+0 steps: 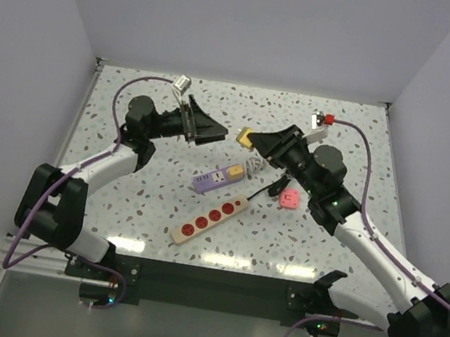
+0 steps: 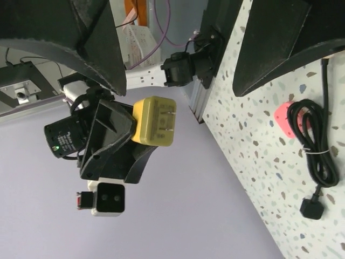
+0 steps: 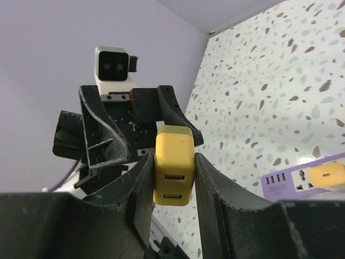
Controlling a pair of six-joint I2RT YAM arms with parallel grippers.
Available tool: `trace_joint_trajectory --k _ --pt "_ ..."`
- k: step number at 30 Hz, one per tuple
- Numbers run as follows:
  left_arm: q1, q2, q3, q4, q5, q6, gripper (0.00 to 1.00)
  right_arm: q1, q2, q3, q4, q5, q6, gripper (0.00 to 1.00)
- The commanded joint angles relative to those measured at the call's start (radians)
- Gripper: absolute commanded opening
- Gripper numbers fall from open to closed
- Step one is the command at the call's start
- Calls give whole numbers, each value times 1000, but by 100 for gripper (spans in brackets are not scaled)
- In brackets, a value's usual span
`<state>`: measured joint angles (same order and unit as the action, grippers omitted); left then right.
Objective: Insert the plug
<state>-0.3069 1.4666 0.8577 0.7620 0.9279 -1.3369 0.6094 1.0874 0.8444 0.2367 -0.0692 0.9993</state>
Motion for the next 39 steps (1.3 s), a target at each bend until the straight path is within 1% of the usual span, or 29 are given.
trace_joint_trajectory --k 1,2,3,4,5,6,7,8,10,13,14,17,19,20,22,23,26,29,39 --pt "25 5 45 -111 5 189 86 -17 -55 34 -124 65 -71 0" --pt "29 5 70 -333 -14 399 86 -26 -73 44 -192 66 -92 0" --pt "29 8 137 -462 -82 515 86 -52 -86 48 -215 66 -99 0" --pt "28 23 167 -580 -122 616 86 -68 -98 48 -233 66 -102 0" --pt "23 29 191 -745 -162 696 86 -82 -106 50 -273 66 -106 0" --pt "22 34 222 -815 -243 819 86 -106 -127 54 -290 66 -120 0" --pt "19 43 228 -872 -282 864 85 -115 -136 56 -307 66 -128 0" --pt "3 47 236 -895 -361 946 85 -123 -145 59 -341 66 -142 0" --pt "-27 69 267 -961 -438 1019 84 -141 -162 62 -365 66 -148 0" --pt "-118 93 294 -981 -549 1110 84 -155 -179 53 -384 66 -143 0" --pt "-167 100 300 -995 -599 1142 84 -158 -182 51 -387 66 -139 0" --pt "-230 118 313 -1009 -652 1168 82 -171 -190 42 -384 66 -128 0" --pt "-253 121 317 -1015 -678 1186 82 -172 -192 35 -384 66 -122 0" --pt "-283 124 323 -1023 -726 1212 82 -172 -193 33 -385 66 -120 0" --pt "-329 149 346 -1062 -765 1237 82 -174 -193 24 -381 66 -113 0" --pt "-343 156 356 -1075 -806 1254 82 -174 -195 19 -379 66 -105 0" --pt "-370 181 363 -1083 -879 1259 82 -174 -199 9 -367 66 -97 0" --pt "-380 201 371 -1070 -920 1268 82 -174 -204 1 -359 66 -91 0" --pt "-411 314 440 -1040 -911 1318 82 -174 -218 -7 -361 66 -79 0"
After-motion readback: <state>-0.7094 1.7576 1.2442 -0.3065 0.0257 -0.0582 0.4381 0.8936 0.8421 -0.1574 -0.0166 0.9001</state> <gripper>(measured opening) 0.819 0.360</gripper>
